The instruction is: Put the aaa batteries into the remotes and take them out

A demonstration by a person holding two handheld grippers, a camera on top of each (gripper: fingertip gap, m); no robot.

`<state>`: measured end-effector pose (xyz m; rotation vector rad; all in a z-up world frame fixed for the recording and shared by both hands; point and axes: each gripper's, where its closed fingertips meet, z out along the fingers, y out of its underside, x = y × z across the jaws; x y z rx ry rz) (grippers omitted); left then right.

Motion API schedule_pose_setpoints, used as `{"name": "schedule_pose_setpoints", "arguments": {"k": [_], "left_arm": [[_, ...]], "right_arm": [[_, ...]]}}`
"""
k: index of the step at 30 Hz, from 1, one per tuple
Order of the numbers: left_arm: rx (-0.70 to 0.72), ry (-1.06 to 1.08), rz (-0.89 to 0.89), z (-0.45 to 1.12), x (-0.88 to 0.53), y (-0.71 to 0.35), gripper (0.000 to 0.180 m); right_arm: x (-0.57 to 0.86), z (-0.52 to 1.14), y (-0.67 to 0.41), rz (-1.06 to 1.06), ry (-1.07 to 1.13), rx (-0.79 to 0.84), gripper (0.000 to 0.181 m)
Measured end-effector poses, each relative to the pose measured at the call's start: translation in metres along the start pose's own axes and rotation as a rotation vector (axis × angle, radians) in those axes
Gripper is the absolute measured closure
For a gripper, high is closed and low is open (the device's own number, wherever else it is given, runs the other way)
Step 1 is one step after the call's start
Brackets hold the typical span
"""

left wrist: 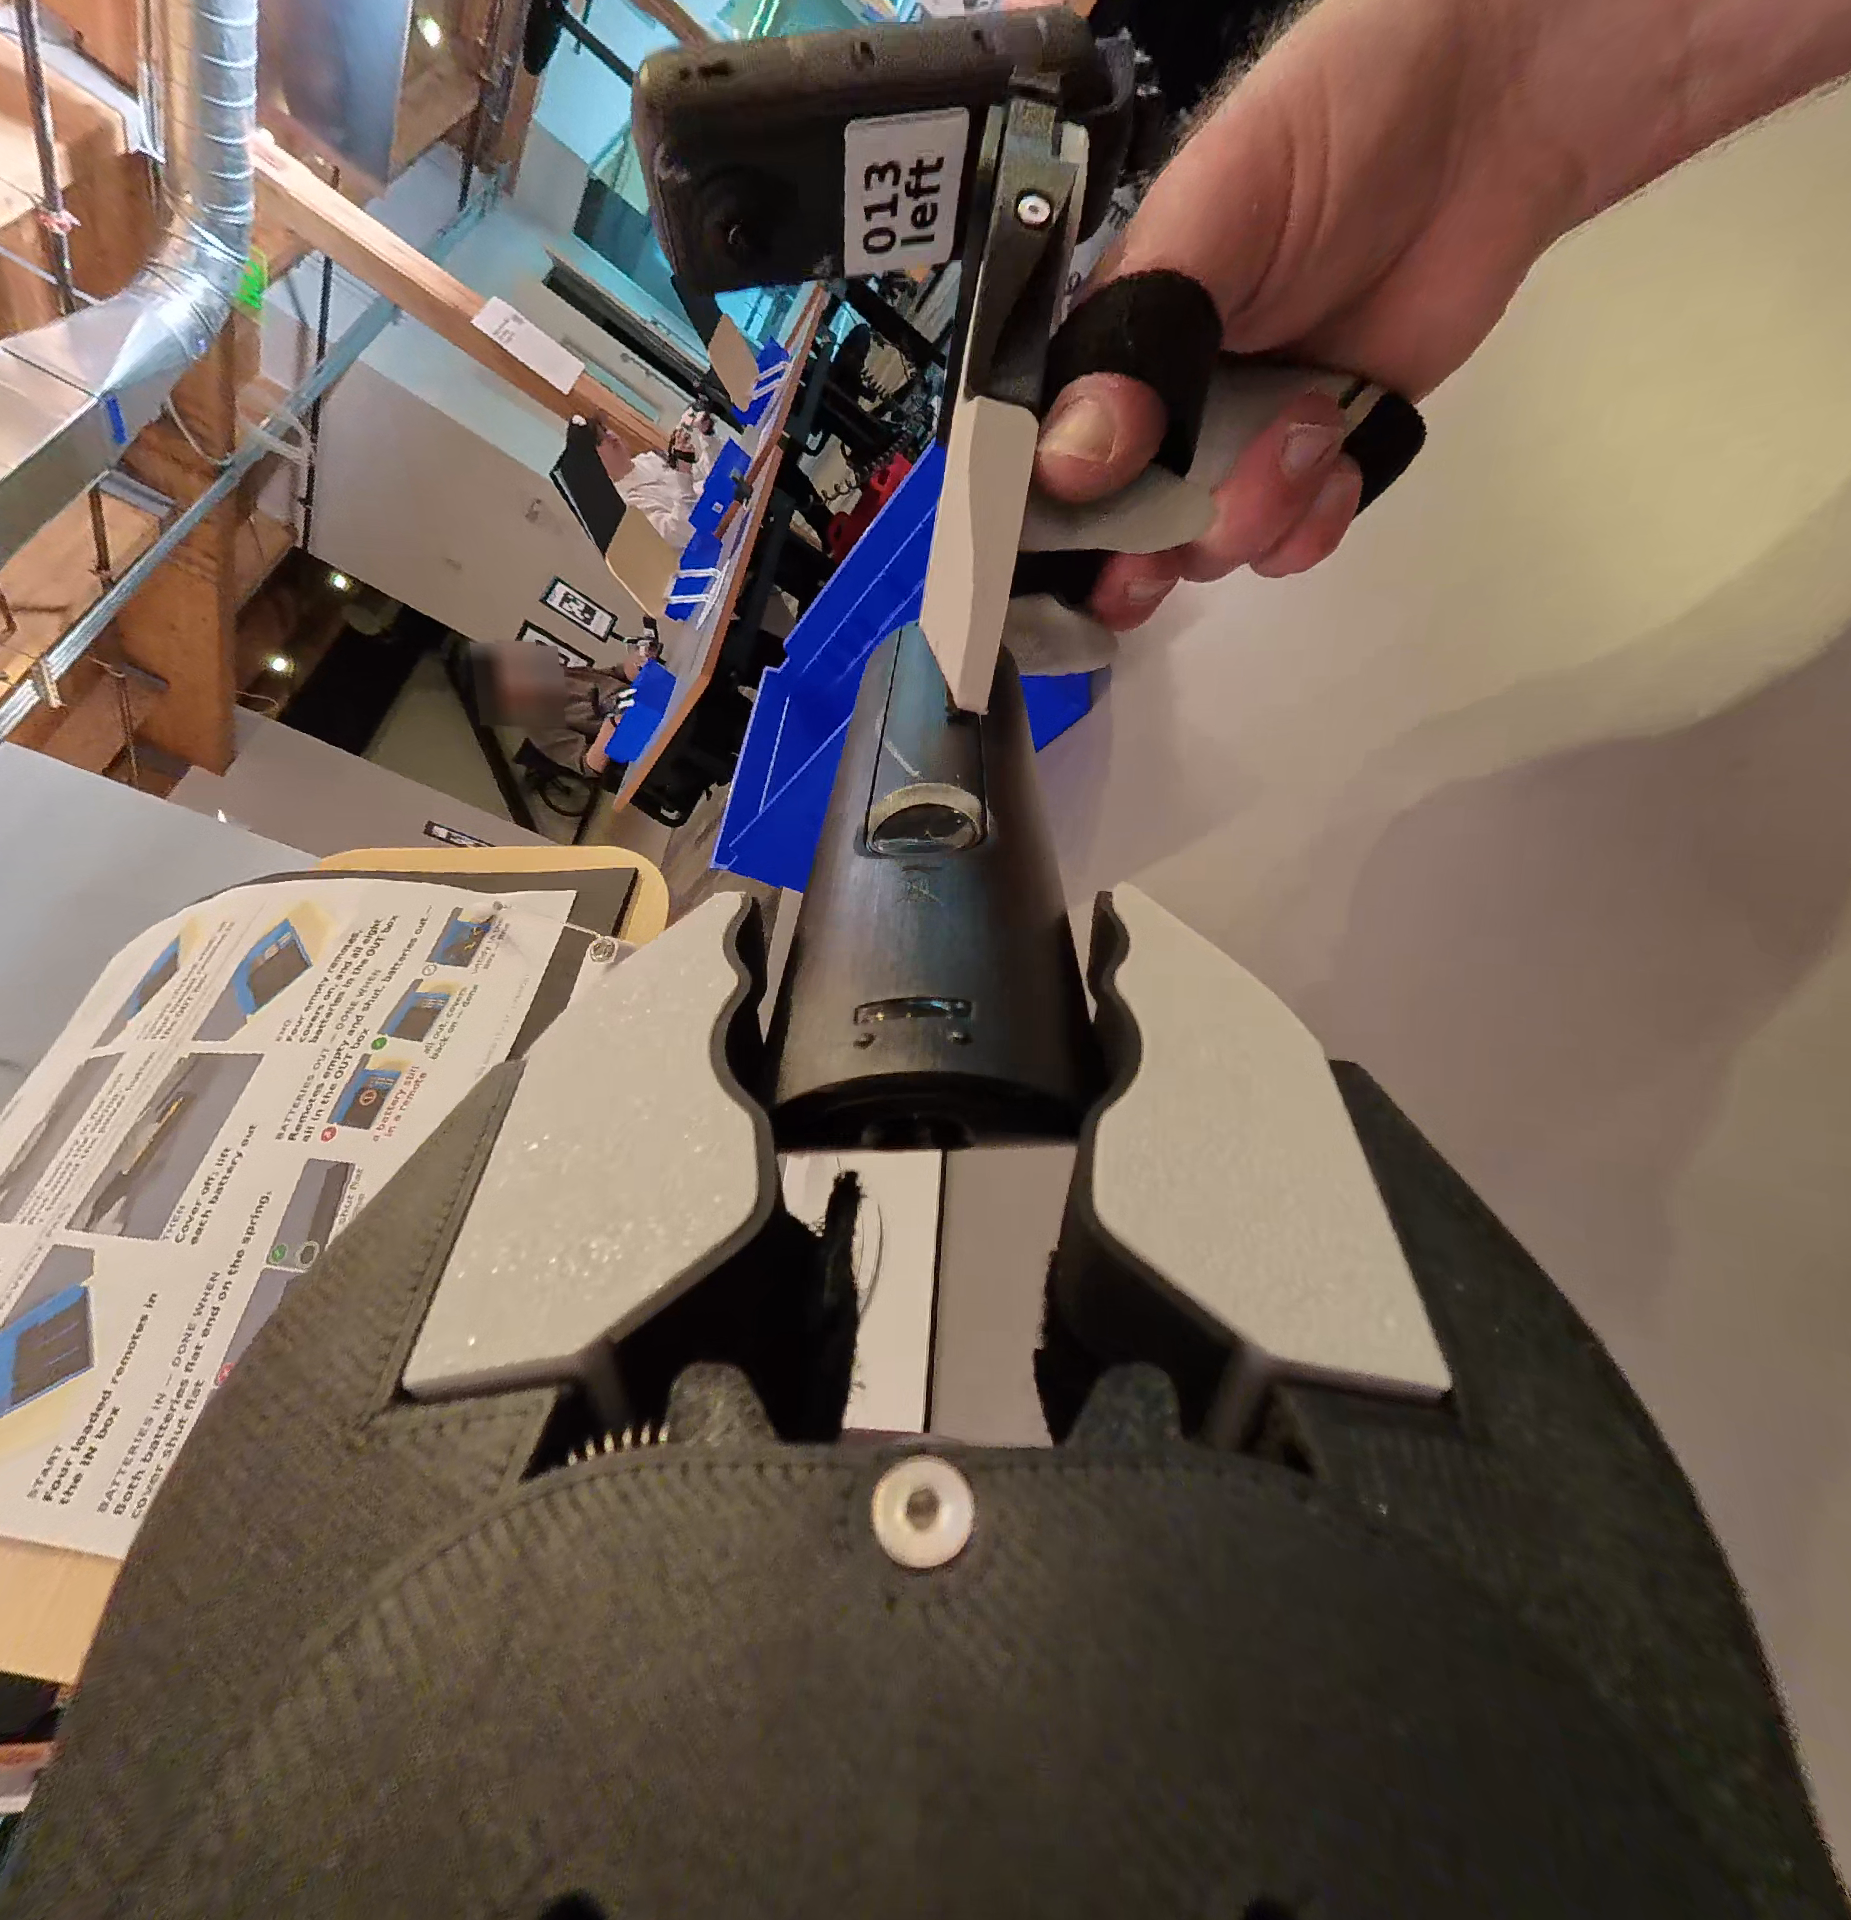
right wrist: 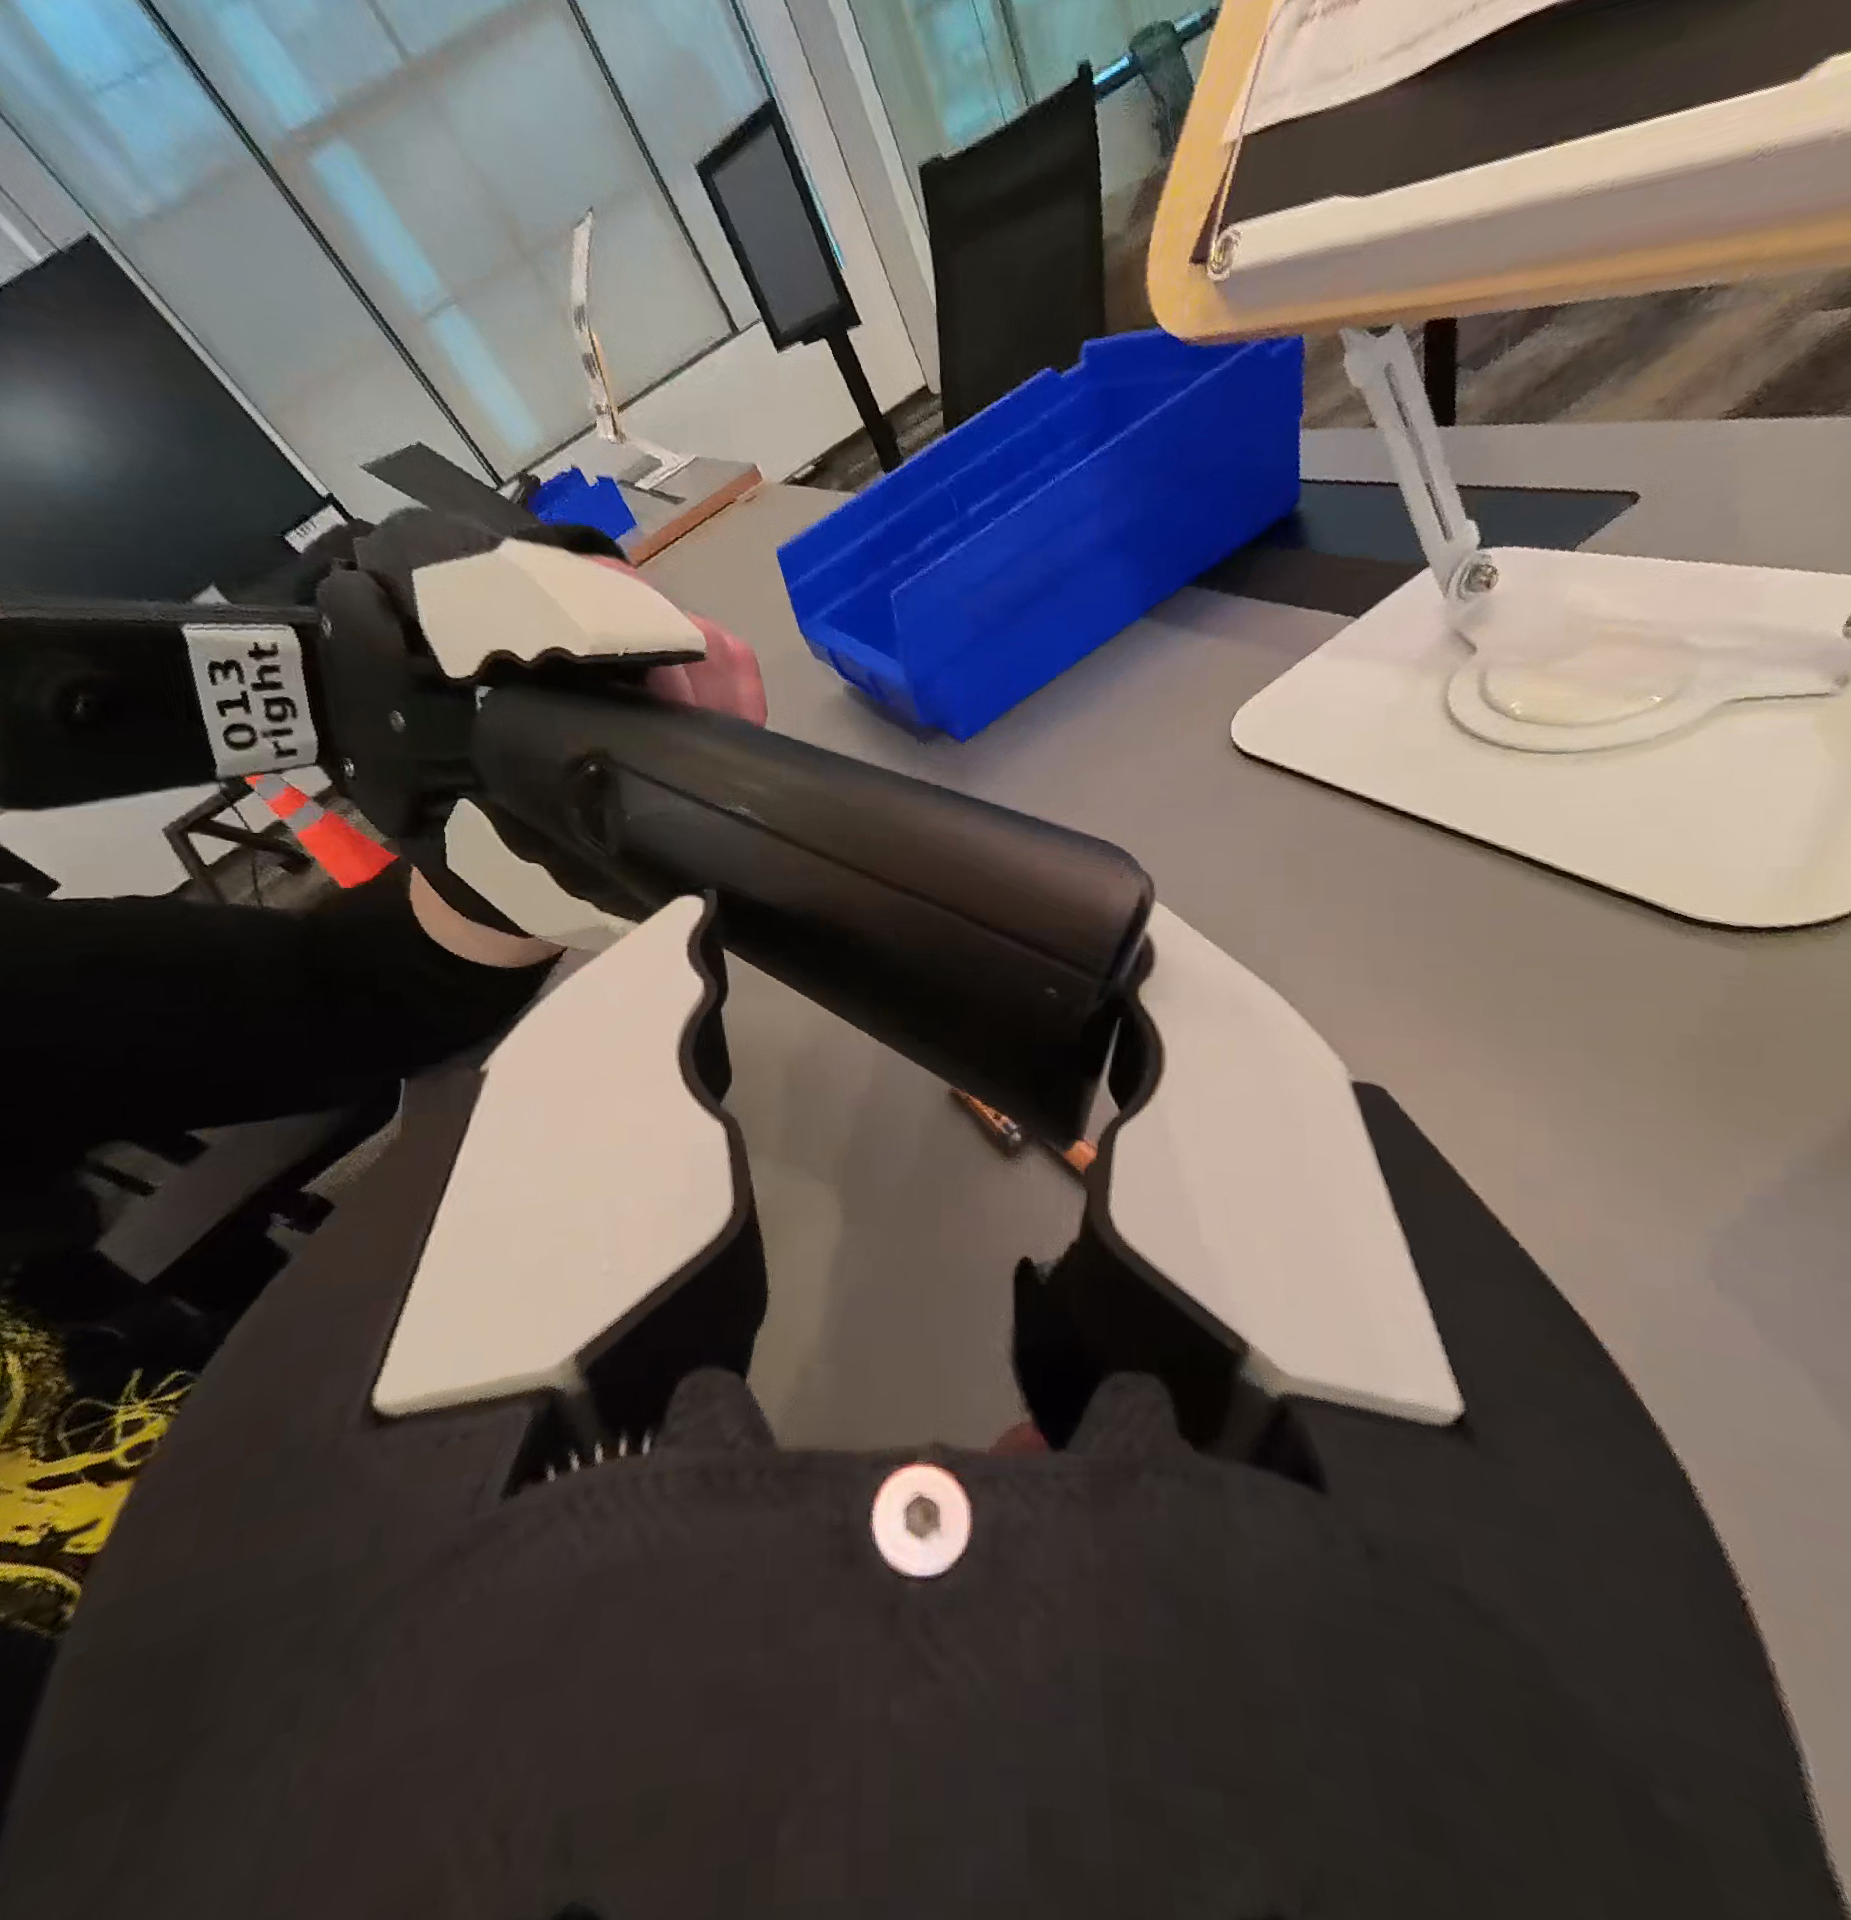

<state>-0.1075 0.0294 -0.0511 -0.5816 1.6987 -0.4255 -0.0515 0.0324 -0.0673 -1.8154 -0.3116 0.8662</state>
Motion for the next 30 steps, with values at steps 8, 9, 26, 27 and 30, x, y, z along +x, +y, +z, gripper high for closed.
{"name": "schedule_pose_setpoints", "arguments": {"k": [8, 9, 26, 27, 30], "left_arm": [[0.019, -0.009, 0.074, 0.006, 0.011, -0.016, 0.120], [0.044, -0.007, 0.061, 0.006, 0.013, -0.020, 0.120], [0.104, -0.015, 0.027, 0.009, 0.016, -0.029, 0.120], [0.108, -0.021, -0.002, 0.009, 0.014, -0.028, 0.119], [0.111, -0.040, -0.050, 0.011, 0.009, -0.025, 0.119]], "right_arm": [[-0.004, 0.013, 0.005, 0.052, -0.006, -0.018, 0.070], [-0.004, 0.016, 0.008, 0.033, 0.012, -0.040, 0.063], [-0.002, 0.019, 0.010, 0.039, -0.031, -0.009, 0.059], [-0.002, 0.018, 0.007, 0.018, -0.024, 0.011, 0.061], [0.000, 0.014, 0.000, -0.016, 0.005, 0.052, 0.064]]}}
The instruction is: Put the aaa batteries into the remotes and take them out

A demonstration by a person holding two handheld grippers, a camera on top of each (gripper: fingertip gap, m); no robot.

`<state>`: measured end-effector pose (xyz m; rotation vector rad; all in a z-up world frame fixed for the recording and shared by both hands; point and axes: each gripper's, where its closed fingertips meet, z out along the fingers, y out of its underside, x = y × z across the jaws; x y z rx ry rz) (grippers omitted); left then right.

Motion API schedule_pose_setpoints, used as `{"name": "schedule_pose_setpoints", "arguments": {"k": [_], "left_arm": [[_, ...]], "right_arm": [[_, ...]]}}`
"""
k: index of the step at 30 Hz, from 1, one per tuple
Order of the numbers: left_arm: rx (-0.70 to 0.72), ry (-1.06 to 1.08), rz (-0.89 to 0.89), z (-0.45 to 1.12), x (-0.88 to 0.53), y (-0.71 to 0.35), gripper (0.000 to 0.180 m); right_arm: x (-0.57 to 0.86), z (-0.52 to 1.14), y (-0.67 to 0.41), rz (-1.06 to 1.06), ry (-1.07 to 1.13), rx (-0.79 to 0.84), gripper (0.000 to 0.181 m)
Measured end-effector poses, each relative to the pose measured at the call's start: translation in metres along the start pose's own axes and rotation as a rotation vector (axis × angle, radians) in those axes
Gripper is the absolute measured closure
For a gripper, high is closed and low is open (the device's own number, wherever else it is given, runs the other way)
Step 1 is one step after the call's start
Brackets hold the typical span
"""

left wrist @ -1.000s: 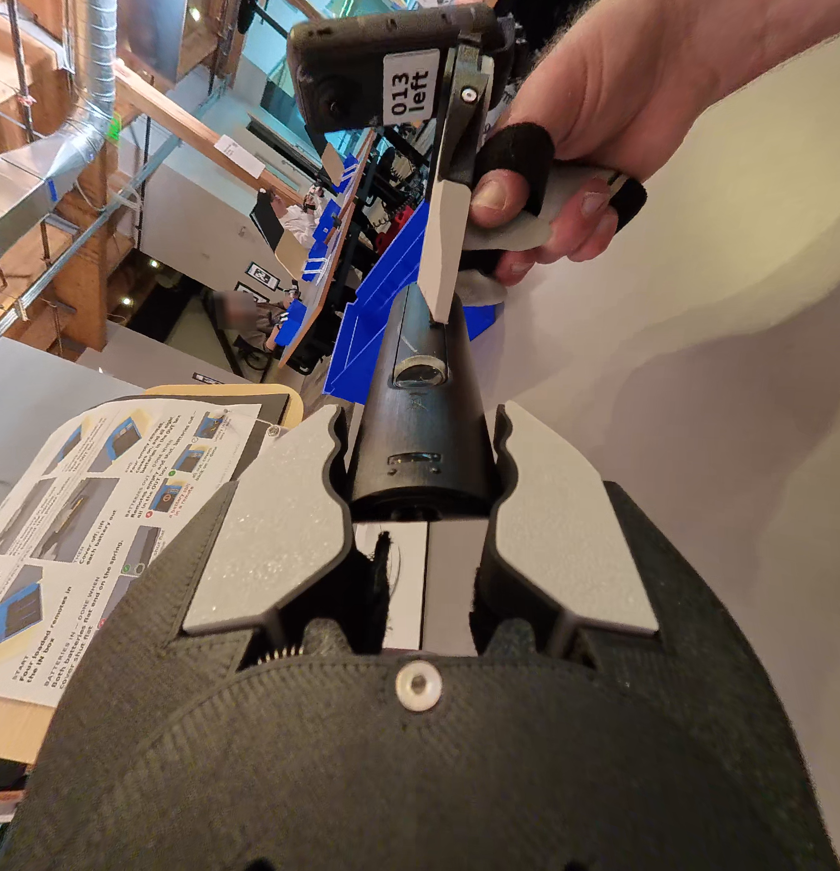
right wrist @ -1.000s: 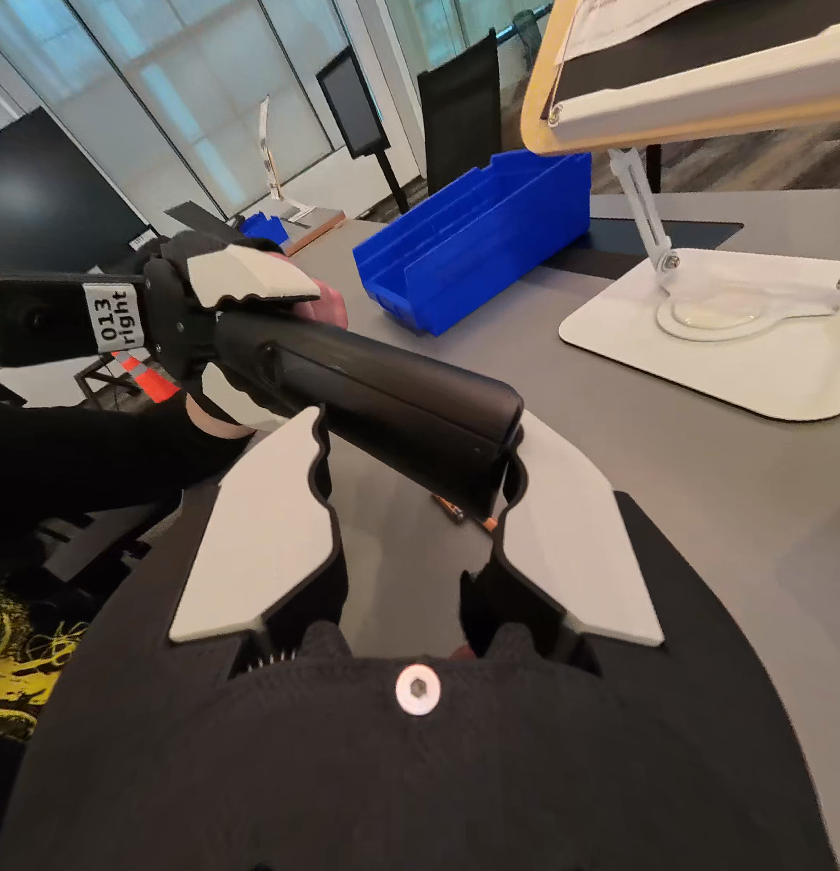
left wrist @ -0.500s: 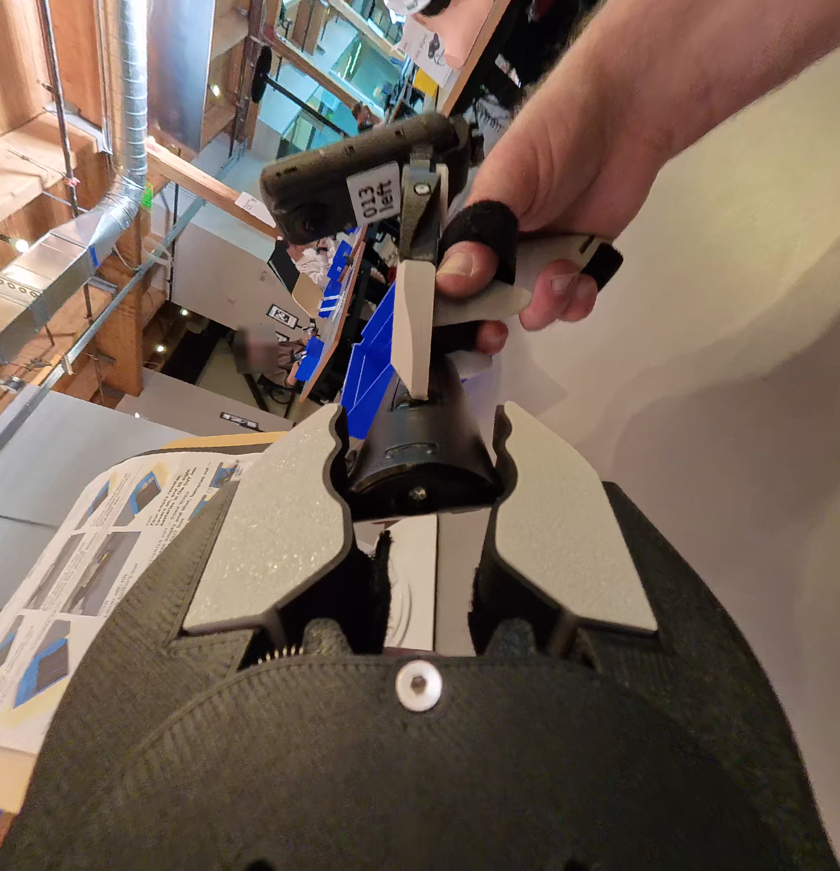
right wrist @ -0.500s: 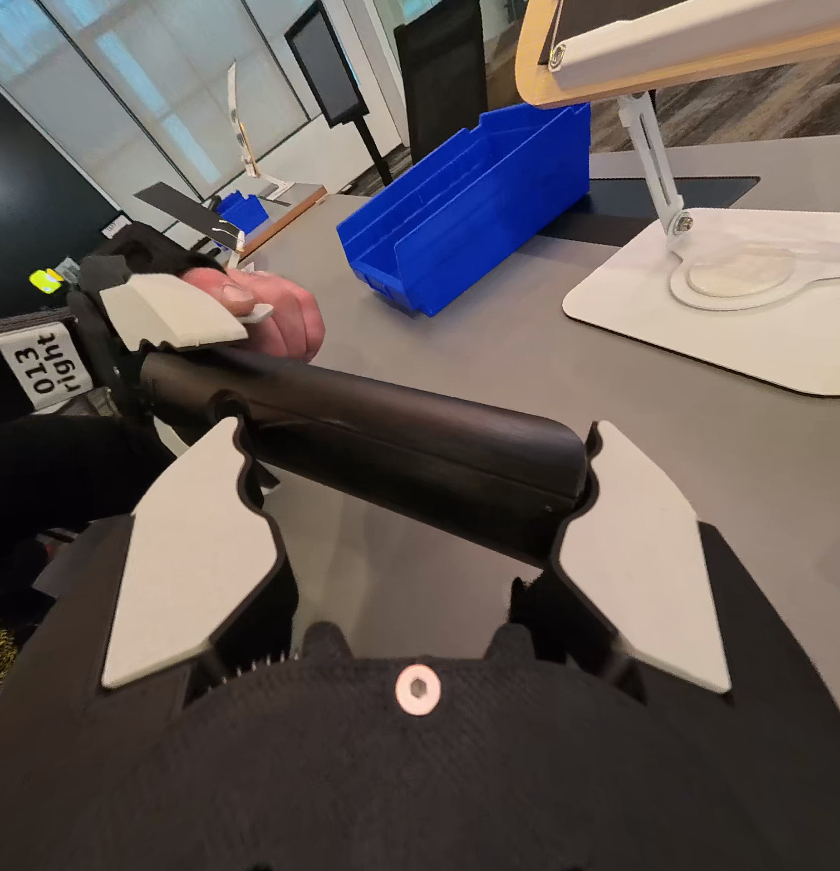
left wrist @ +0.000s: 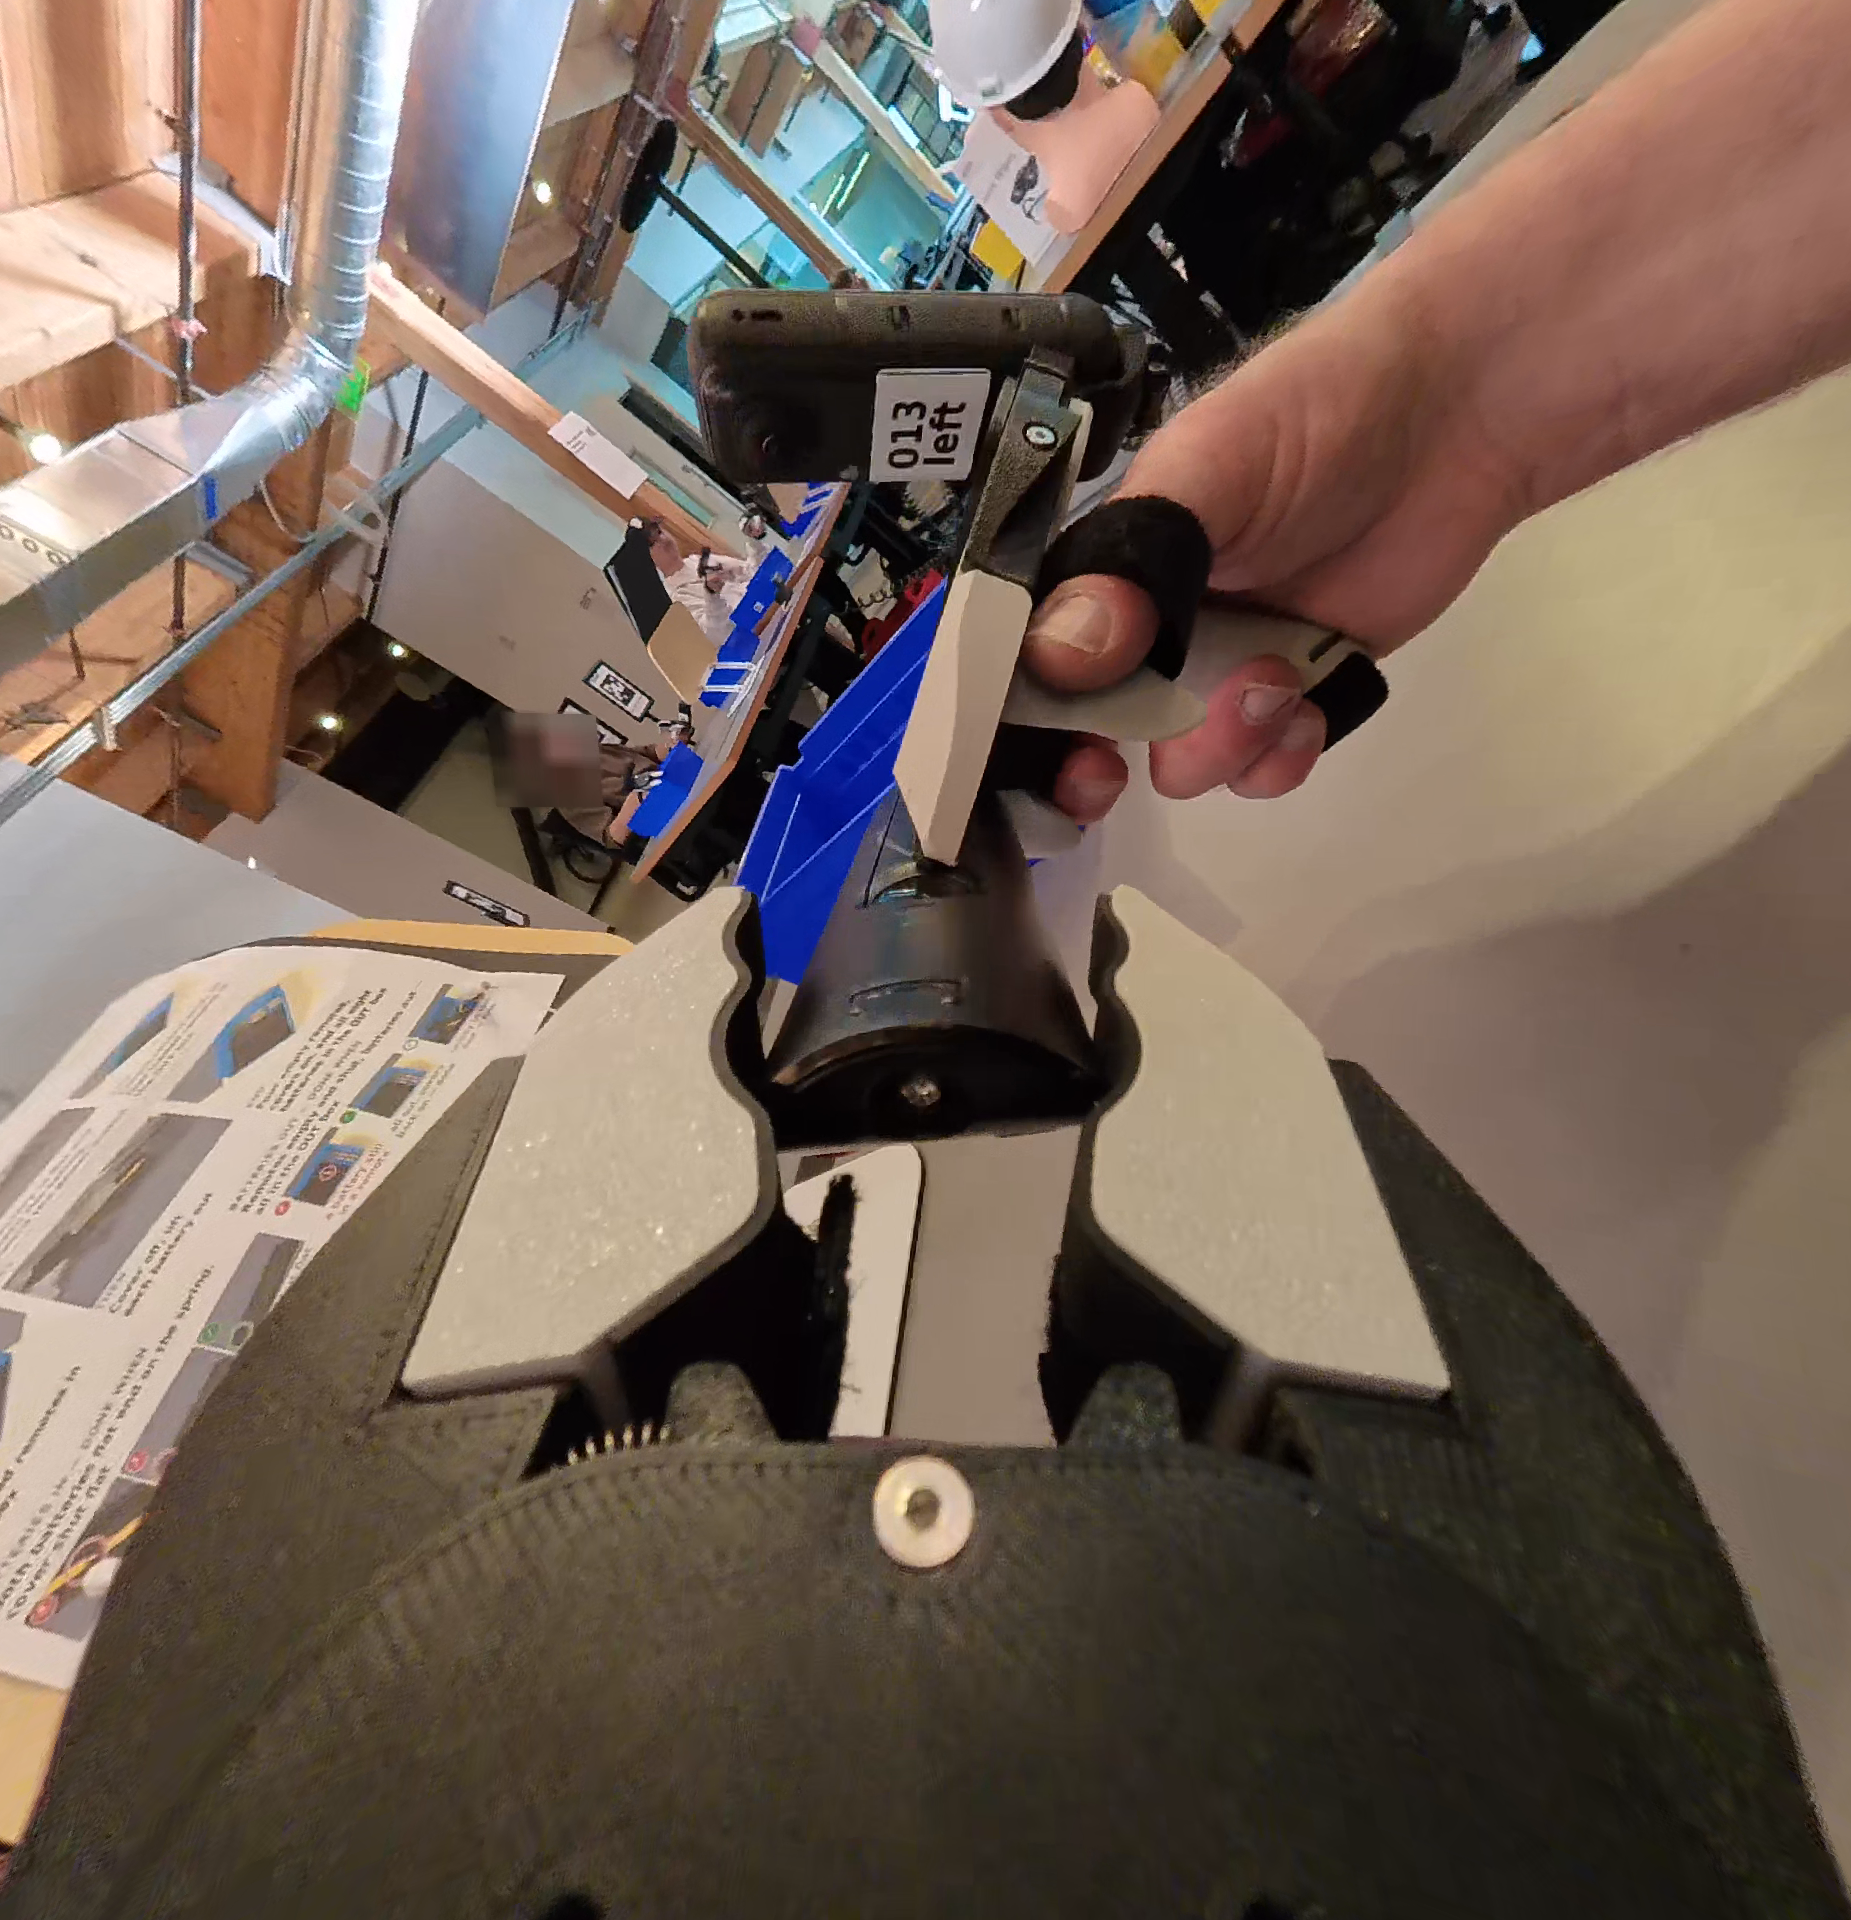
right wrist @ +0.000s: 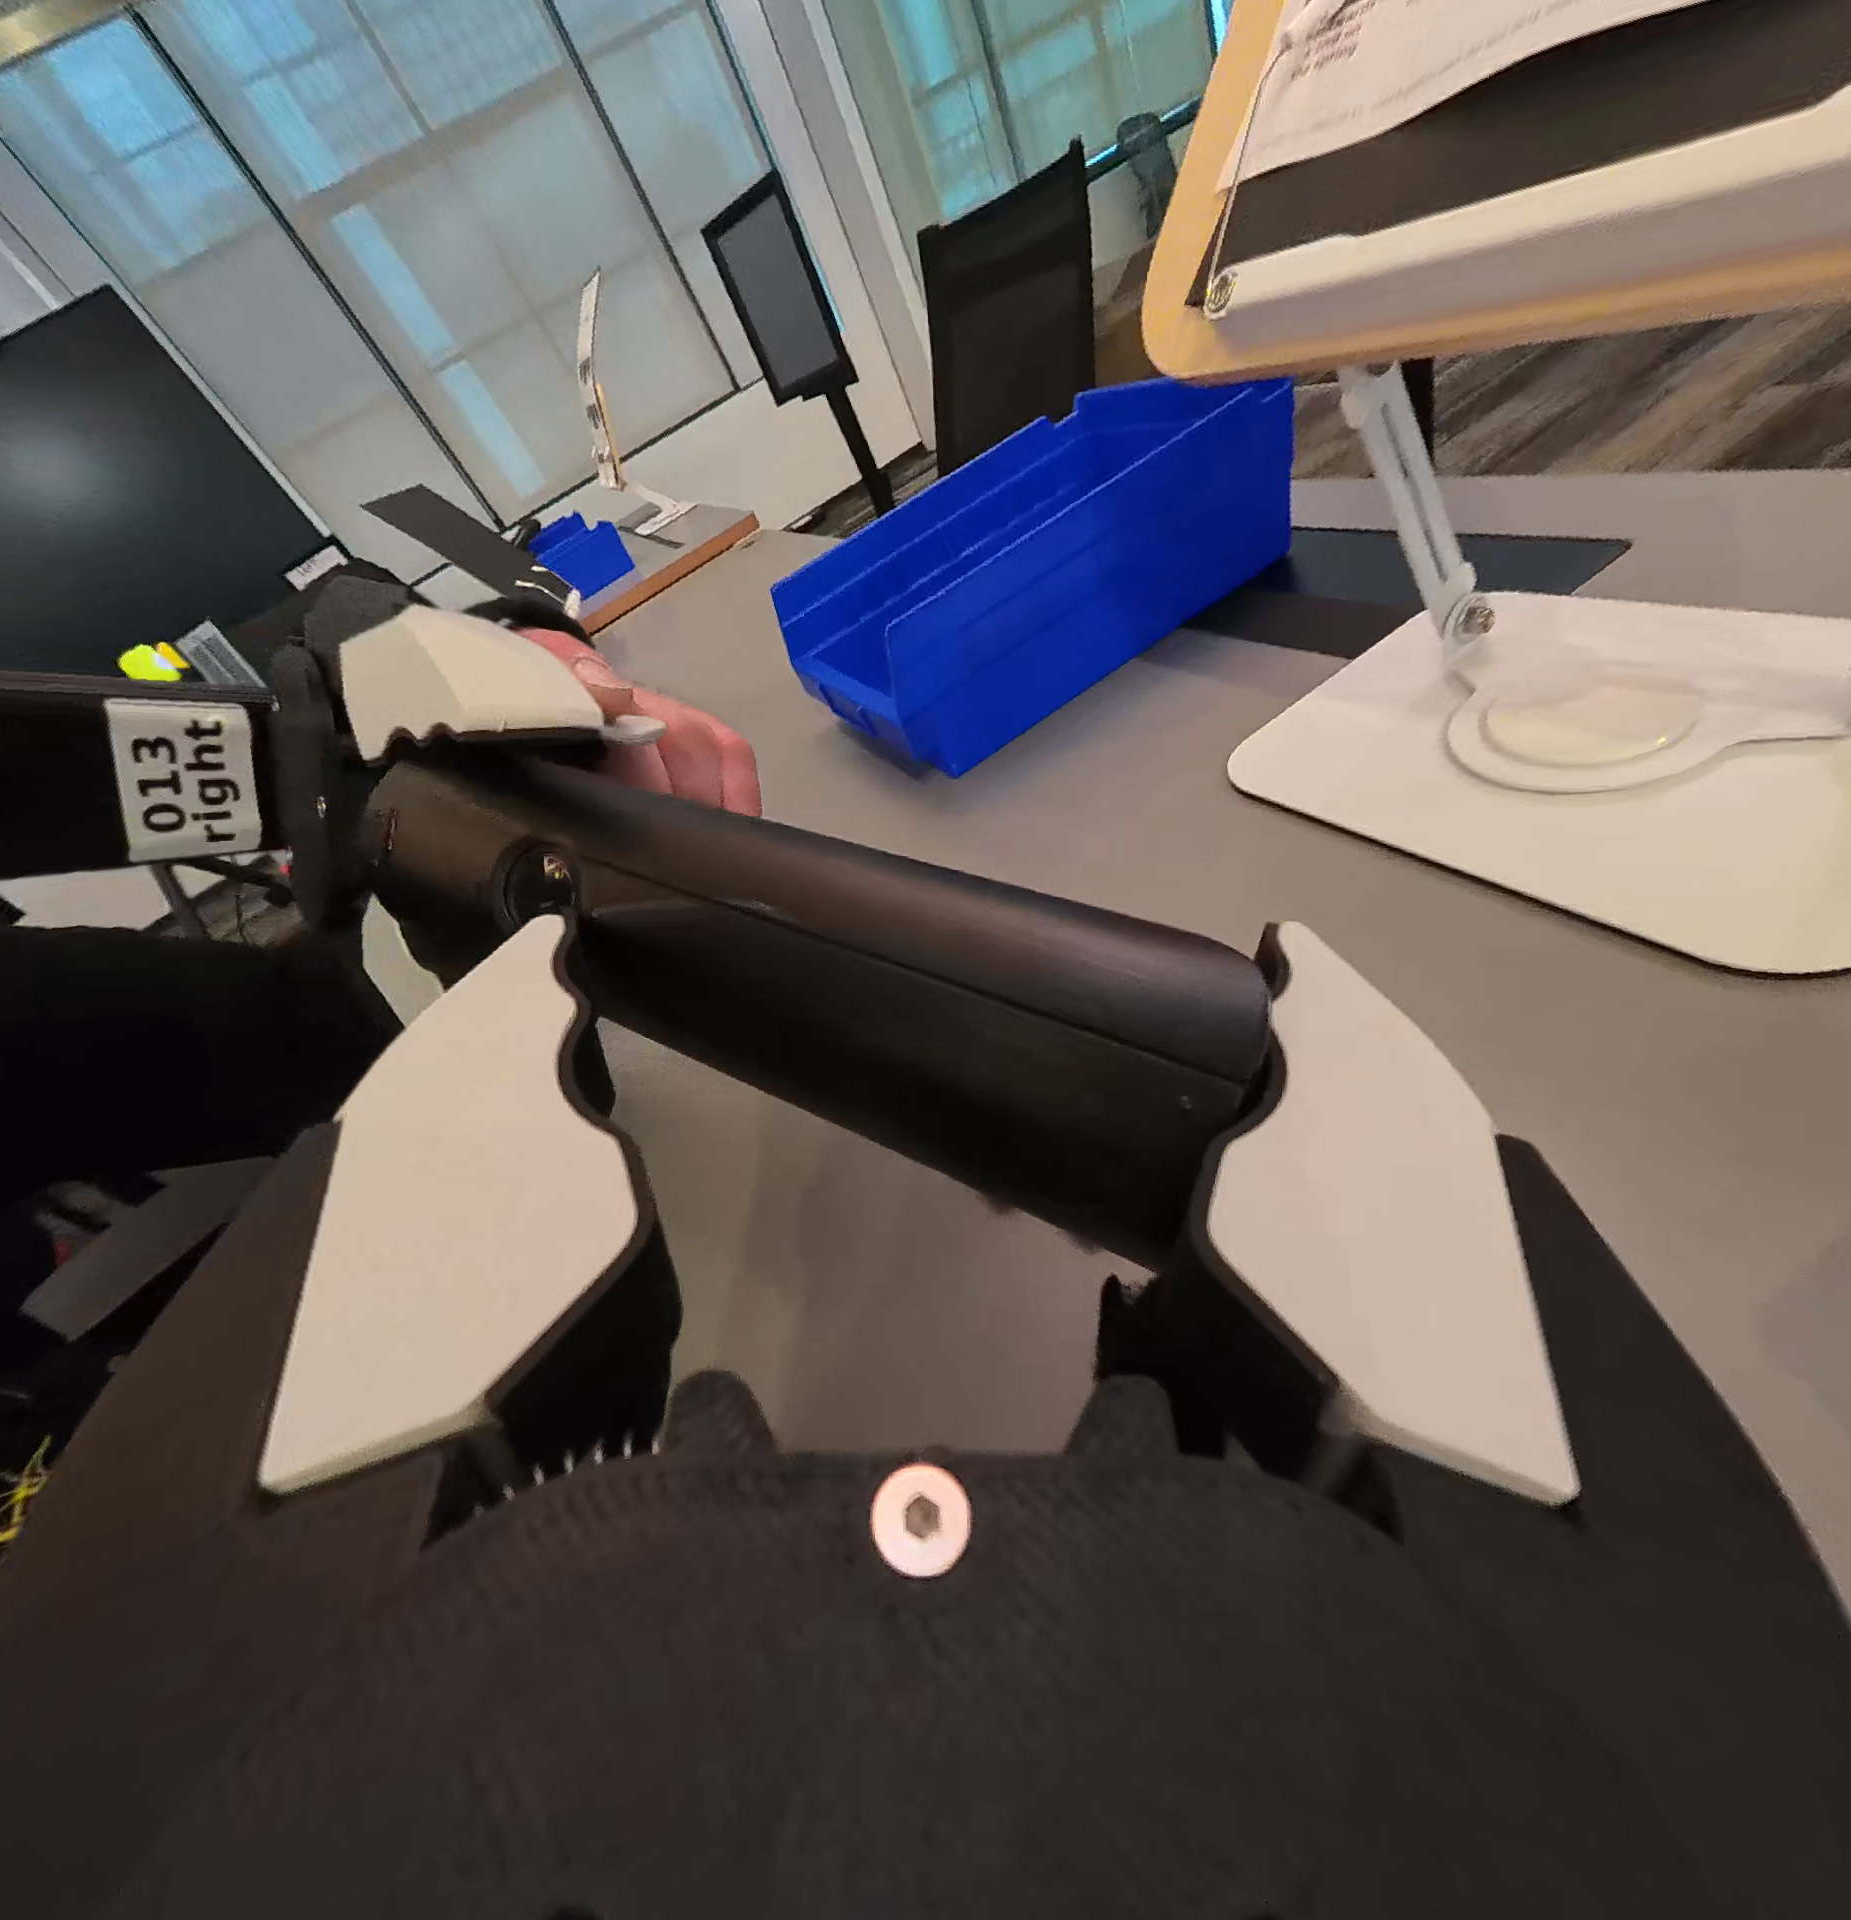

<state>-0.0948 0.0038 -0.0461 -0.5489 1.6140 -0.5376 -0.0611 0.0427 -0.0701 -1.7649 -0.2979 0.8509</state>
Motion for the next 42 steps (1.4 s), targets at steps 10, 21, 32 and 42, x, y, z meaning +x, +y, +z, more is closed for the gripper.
{"name": "schedule_pose_setpoints", "arguments": {"k": [10, 21, 32, 42], "left_arm": [[0.073, -0.008, -0.186, -0.001, -0.005, -0.009, 0.120], [0.133, 0.047, -0.337, -0.008, -0.017, -0.010, 0.120], [0.231, 0.254, -0.687, -0.012, -0.017, -0.021, 0.121], [0.288, 0.406, -0.956, -0.015, -0.018, -0.028, 0.121]], "right_arm": [[-0.004, -0.004, -0.006, 0.052, -0.070, 0.063, 0.074], [0.003, -0.012, -0.004, -0.130, 0.001, 0.013, 0.074], [-0.055, -0.011, -0.004, -0.953, 0.112, -0.165, 0.107], [-0.085, 0.009, 0.007, -1.388, 0.115, -0.268, 0.143]]}}
